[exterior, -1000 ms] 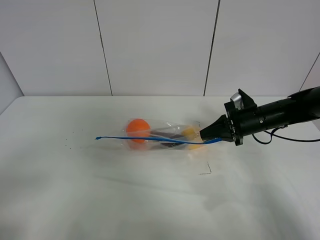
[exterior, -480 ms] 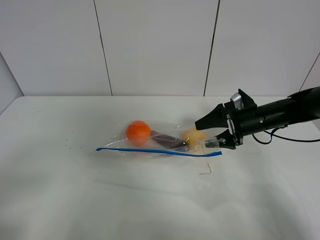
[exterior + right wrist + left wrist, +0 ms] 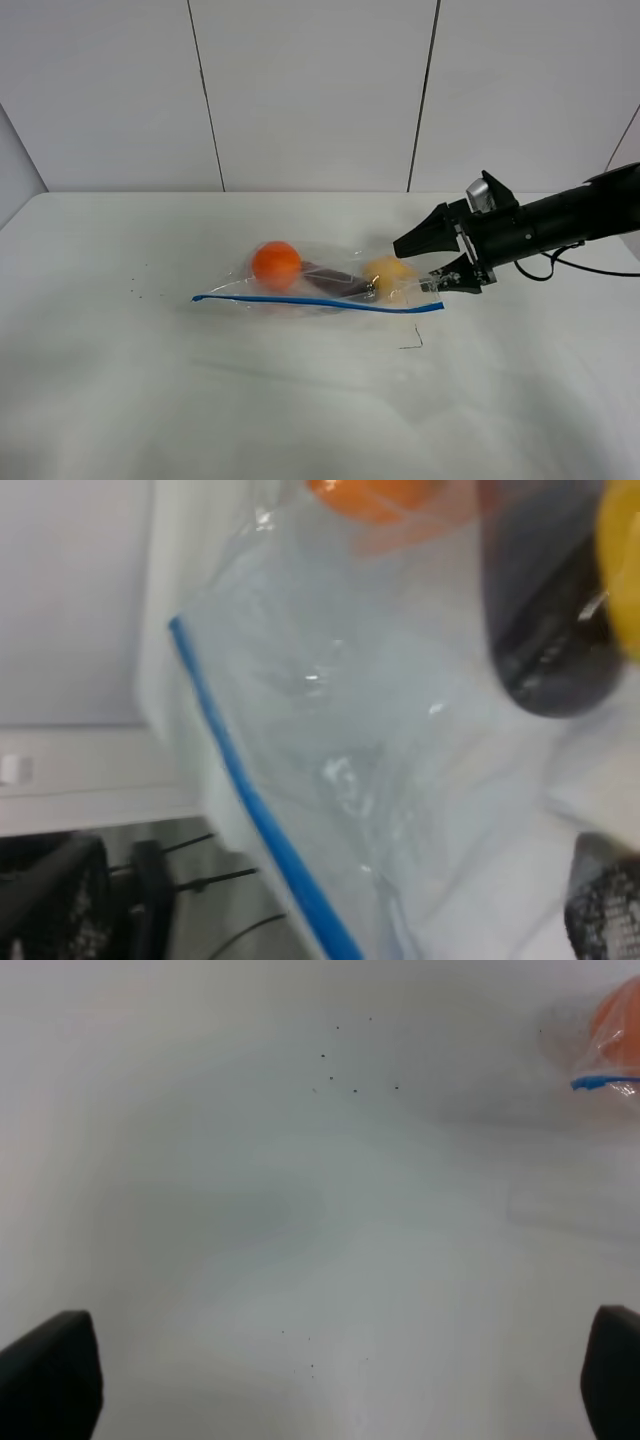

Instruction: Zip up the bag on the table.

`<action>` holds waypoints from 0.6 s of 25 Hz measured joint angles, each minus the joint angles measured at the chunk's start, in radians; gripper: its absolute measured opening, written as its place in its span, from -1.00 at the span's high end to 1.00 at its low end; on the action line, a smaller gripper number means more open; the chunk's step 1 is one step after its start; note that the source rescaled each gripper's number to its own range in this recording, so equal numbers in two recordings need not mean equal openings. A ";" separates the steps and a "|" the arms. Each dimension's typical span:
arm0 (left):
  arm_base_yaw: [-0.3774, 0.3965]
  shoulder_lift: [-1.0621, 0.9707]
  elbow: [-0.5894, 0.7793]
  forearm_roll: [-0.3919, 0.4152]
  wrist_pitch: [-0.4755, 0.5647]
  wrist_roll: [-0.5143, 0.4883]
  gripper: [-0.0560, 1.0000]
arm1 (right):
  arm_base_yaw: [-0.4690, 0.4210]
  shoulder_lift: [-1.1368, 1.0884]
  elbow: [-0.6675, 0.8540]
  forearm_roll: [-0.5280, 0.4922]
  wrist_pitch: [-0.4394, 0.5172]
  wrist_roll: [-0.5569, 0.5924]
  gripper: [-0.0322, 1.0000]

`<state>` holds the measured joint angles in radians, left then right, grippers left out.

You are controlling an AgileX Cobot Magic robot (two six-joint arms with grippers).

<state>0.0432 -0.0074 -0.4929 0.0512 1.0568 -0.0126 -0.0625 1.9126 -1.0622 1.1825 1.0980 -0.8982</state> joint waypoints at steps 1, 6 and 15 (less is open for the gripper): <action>0.000 0.000 0.000 0.000 0.000 0.000 -1.00 | 0.000 -0.027 0.000 -0.036 -0.025 0.013 -1.00; 0.000 0.000 0.000 0.000 0.000 0.000 -1.00 | 0.000 -0.179 0.000 -0.277 -0.144 0.141 -1.00; 0.000 0.000 0.000 0.000 0.000 0.000 -1.00 | 0.000 -0.406 0.000 -1.088 -0.225 0.661 -1.00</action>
<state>0.0432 -0.0074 -0.4929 0.0512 1.0568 -0.0126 -0.0625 1.5062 -1.0622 0.0949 0.8728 -0.2373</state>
